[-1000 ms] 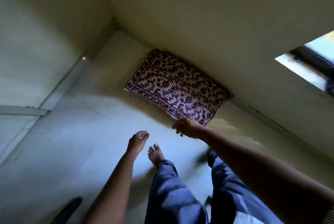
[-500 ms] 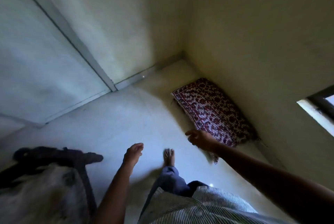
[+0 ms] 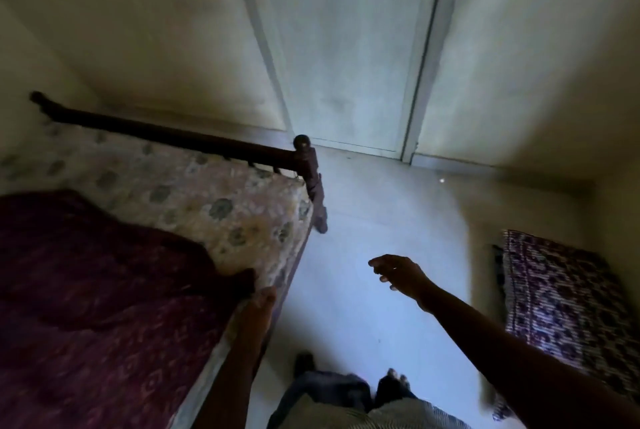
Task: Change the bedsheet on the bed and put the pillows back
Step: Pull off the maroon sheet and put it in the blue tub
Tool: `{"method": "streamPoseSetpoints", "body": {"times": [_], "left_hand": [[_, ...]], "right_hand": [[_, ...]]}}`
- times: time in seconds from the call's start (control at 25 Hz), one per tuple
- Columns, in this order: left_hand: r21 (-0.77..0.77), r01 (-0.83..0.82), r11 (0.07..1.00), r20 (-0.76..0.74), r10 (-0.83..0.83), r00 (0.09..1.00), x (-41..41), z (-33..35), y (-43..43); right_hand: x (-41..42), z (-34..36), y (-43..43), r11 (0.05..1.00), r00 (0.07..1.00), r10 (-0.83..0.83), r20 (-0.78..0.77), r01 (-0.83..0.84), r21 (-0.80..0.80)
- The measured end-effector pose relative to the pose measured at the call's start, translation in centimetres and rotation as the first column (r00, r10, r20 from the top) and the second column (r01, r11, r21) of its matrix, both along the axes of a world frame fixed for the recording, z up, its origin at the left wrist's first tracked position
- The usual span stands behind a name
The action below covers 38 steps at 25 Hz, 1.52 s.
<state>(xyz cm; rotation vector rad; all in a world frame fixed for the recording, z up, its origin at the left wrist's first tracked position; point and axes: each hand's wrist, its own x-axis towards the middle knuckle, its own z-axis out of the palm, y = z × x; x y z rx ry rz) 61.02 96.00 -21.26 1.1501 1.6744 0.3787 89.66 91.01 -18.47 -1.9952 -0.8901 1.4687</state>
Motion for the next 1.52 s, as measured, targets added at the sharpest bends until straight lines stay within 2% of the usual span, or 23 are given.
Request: {"method": "streamPoseSetpoints", "body": {"times": [0.2,0.48,0.64,0.72,0.8,0.88,0.96,1.08,1.16,1.24,1.28,1.36,1.44,1.52], "left_hand": [[-0.030,-0.283,0.959,0.001,0.284,0.959,-12.1,-0.6,1.1],[-0.148,-0.324,0.935,0.021,0.330,0.944,-23.4,-4.4,7.3],[-0.217,-0.385,0.897,0.064,0.406,0.912,-26.4,-5.7,9.0],[-0.255,-0.413,0.874,0.116,0.451,0.885,-26.8,-5.5,9.3],[-0.292,-0.465,0.836,0.176,0.525,0.833,-26.5,-4.7,9.1],[-0.324,-0.509,0.798,0.251,0.591,0.767,-26.3,-3.4,8.4],[-0.354,-0.543,0.762,0.320,0.644,0.695,-26.3,-2.3,7.6],[-0.346,-0.620,0.704,0.393,0.709,0.586,-27.2,-0.8,6.7],[-0.282,-0.724,0.630,0.440,0.755,0.485,-29.1,-0.4,5.6],[-0.225,-0.777,0.588,0.465,0.766,0.444,-31.3,0.2,3.3],[-0.174,-0.770,0.614,0.464,0.741,0.486,-32.4,0.6,1.6],[0.012,-0.708,0.706,0.392,0.648,0.653,-34.6,1.9,-2.6],[0.239,-0.582,0.777,0.253,0.529,0.810,-36.4,3.0,-7.2],[0.400,-0.433,0.808,0.098,0.432,0.897,-38.3,3.8,-12.7]], "right_hand": [[-13.5,-1.5,8.9,0.970,0.970,0.244,-0.006,-0.244,0.004],[-29.2,-9.1,15.7,0.896,0.865,0.442,0.240,-0.438,-0.071],[-34.9,-11.8,15.1,0.916,0.845,0.402,0.352,-0.370,-0.156],[-36.0,-11.4,14.5,0.927,0.859,0.372,0.352,-0.321,-0.196],[-36.1,-9.4,13.5,0.963,0.919,0.267,0.289,-0.249,-0.099],[-36.3,-6.1,11.8,0.988,0.978,0.128,0.164,-0.140,0.063],[-36.8,-2.9,9.7,0.983,0.997,0.051,0.052,-0.059,0.172],[-38.5,0.8,6.1,0.985,0.984,0.040,-0.172,-0.009,0.174],[-39.8,2.7,2.2,0.985,0.946,0.075,-0.316,-0.021,0.172],[-40.9,3.7,-2.3,0.984,0.931,0.112,-0.346,-0.055,0.169],[-41.5,3.8,-4.5,0.988,0.938,0.091,-0.335,-0.042,0.150],[-42.9,3.5,-8.3,0.994,0.943,-0.011,-0.333,0.045,0.096],[-44.3,2.7,-10.8,0.983,0.921,-0.138,-0.365,0.171,0.060],[-46.3,2.8,-12.5,0.970,0.901,-0.204,-0.383,0.238,0.042]]}}
